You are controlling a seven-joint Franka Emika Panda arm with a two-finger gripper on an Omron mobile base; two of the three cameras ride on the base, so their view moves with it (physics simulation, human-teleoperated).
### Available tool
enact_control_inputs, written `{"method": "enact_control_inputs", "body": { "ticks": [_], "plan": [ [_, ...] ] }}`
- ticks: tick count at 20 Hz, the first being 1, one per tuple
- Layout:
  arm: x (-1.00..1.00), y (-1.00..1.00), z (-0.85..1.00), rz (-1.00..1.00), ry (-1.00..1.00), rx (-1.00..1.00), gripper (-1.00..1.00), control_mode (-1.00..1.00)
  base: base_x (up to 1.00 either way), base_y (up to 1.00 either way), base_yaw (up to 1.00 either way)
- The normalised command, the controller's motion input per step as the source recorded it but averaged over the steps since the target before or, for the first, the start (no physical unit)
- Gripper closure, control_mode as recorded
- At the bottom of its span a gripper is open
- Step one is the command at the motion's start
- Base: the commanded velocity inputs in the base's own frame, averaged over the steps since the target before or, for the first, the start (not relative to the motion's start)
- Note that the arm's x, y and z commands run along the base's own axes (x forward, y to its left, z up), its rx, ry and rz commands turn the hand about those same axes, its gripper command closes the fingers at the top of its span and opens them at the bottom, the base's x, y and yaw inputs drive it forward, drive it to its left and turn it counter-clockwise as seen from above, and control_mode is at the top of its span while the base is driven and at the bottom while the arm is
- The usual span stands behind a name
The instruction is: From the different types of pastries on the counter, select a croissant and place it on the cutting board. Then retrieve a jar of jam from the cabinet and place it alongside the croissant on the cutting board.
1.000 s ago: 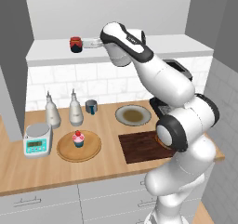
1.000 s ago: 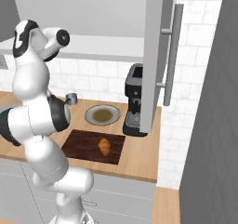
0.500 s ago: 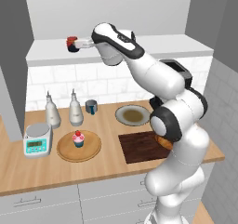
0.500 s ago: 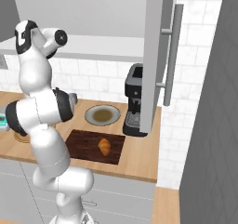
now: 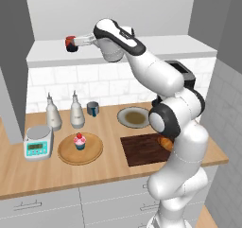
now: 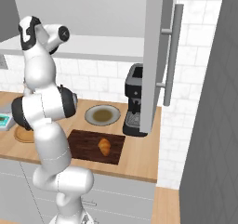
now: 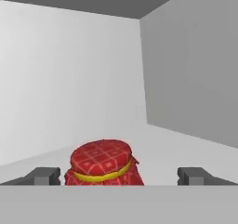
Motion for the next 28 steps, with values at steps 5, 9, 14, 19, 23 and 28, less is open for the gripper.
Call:
{"method": "enact_control_inputs", "body": {
  "ticks": [5,9,14,19,23,28],
  "plan": [
    [-0.09,0.22,-0.06,0.18,-0.05,0.0,-1.0,-1.0,0.0,0.0,0.0],
    [0.0,0.33,-0.42,0.14,-0.03,0.0,-1.0,-1.0,0.0,0.0,0.0],
    [0.0,0.46,-0.31,0.08,-0.02,0.0,1.0,-1.0,0.0,0.0,0.0],
    [-0.09,-0.01,0.5,0.0,-0.02,0.06,1.0,-1.0,0.0,0.0,0.0],
    [-0.61,-0.15,0.44,-0.01,-0.04,0.0,1.0,-1.0,0.0,0.0,0.0],
    [-1.0,-0.36,0.39,-0.06,-0.04,-0.08,1.0,-1.0,0.0,0.0,0.0]
  ]
}}
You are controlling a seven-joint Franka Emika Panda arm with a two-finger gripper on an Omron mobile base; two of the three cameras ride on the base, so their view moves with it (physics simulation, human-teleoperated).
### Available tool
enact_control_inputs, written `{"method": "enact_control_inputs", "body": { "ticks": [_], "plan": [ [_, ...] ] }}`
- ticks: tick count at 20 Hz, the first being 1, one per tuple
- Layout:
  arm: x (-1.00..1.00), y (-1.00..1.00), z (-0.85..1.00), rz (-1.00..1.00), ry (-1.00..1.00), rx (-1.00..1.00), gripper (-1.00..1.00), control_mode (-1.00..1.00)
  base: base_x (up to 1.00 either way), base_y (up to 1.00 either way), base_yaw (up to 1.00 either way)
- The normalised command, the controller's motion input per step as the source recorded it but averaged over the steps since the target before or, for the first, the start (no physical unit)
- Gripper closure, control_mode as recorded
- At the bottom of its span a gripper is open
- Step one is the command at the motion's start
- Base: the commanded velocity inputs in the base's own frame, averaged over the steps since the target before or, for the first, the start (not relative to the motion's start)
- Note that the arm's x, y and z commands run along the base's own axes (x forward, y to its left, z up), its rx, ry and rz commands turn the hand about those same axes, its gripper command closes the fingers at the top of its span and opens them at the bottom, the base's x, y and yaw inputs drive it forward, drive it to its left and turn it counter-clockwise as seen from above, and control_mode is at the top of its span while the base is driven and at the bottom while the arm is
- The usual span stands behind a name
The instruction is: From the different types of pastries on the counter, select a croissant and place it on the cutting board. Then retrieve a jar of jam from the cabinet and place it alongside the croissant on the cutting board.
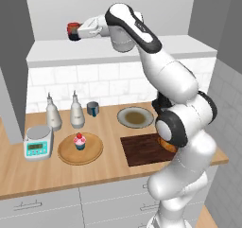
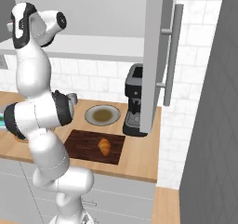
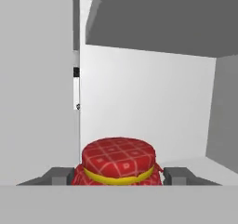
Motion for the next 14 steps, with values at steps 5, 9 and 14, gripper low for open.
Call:
{"method": "enact_control_inputs", "body": {
  "ticks": [5,9,14],
  "plan": [
    [-1.0,-0.48,0.1,-0.14,-0.14,-0.01,1.0,-1.0,0.0,0.0,0.0],
    [-1.0,-0.52,0.01,-0.15,-0.19,0.0,1.0,-1.0,0.0,0.0,0.0],
    [-1.0,-0.23,0.0,-0.31,-0.11,0.01,1.0,-1.0,0.0,0.0,0.0]
  ]
}}
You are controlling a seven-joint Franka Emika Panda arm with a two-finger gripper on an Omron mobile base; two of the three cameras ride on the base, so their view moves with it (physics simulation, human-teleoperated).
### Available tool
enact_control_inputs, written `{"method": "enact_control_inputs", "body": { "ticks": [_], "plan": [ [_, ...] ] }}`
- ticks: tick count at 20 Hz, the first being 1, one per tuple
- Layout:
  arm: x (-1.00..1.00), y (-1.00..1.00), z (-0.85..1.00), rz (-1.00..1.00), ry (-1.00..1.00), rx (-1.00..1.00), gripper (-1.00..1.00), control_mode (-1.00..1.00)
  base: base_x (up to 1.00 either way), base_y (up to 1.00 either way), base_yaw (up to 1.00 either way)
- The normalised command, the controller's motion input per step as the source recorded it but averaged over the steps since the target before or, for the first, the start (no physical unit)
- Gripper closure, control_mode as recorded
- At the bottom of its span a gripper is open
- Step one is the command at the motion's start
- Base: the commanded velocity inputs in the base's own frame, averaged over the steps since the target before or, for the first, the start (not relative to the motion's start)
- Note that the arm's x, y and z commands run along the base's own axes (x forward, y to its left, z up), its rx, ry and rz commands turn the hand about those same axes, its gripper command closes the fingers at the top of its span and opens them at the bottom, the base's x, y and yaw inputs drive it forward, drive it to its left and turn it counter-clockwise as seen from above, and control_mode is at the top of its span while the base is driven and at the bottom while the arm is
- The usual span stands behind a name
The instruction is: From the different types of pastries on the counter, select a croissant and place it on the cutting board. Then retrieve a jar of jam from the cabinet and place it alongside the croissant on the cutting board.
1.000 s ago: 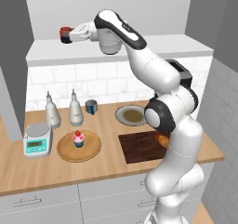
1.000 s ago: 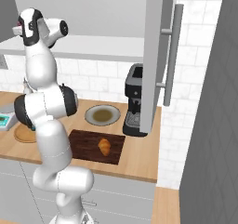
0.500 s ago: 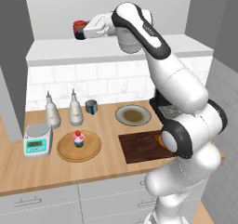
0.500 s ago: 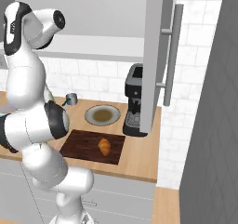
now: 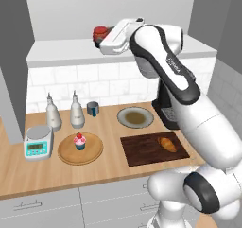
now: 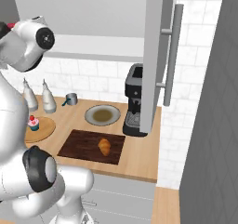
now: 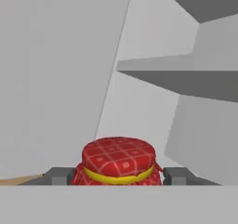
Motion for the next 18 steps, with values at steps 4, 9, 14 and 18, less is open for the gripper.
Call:
{"method": "enact_control_inputs", "body": {
  "ticks": [4,9,14,18],
  "plan": [
    [-1.0,-0.14,-0.08,-0.42,-0.01,0.01,1.0,-1.0,0.0,0.0,0.0],
    [-0.94,-0.46,-0.33,-0.54,0.07,0.02,1.0,-1.0,0.0,0.0,0.0],
    [-0.76,-0.48,-0.48,-0.62,0.08,0.08,1.0,-1.0,0.0,0.0,0.0],
    [-0.7,-0.48,-0.57,-0.64,0.06,0.12,1.0,-1.0,0.0,0.0,0.0]
  ]
}}
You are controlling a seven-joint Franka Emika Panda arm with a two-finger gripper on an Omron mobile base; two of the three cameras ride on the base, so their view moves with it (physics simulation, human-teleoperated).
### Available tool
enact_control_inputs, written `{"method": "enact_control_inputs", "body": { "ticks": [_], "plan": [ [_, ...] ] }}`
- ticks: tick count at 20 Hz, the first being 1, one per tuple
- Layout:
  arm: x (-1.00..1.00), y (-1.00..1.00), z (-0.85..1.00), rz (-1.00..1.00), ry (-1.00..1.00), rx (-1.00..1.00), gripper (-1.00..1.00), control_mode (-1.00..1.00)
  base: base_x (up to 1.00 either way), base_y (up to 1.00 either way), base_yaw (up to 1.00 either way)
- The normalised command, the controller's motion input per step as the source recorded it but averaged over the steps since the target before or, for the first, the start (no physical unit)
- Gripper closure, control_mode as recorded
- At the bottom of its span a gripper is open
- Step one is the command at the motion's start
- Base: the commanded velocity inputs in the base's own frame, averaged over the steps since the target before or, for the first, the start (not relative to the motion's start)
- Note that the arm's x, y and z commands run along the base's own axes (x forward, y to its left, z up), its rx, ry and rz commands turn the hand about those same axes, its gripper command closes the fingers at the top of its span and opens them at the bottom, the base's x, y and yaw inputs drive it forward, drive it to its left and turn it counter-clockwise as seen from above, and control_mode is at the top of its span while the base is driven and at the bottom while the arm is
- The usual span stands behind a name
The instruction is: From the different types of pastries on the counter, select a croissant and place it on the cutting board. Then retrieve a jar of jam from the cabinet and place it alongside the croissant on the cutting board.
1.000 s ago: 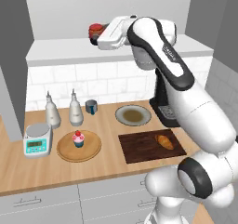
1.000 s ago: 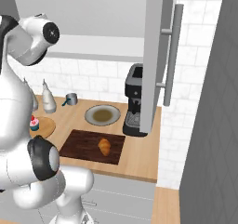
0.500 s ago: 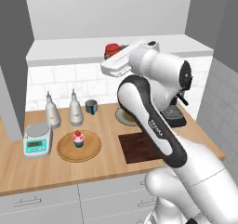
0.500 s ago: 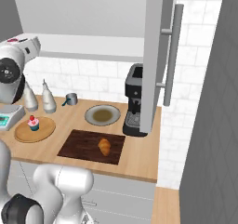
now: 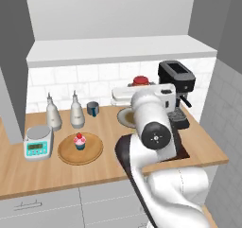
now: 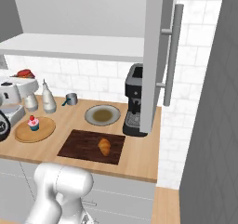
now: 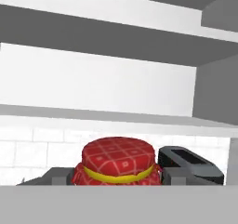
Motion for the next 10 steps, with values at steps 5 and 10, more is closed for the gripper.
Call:
{"method": "enact_control_inputs", "body": {
  "ticks": [5,10],
  "plan": [
    [-0.1,-0.66,-0.95,-0.42,0.01,0.15,1.0,-1.0,0.0,0.0,0.0],
    [0.36,-0.49,-1.0,-0.24,-0.07,0.18,1.0,-1.0,0.0,0.0,0.0]
  ]
}}
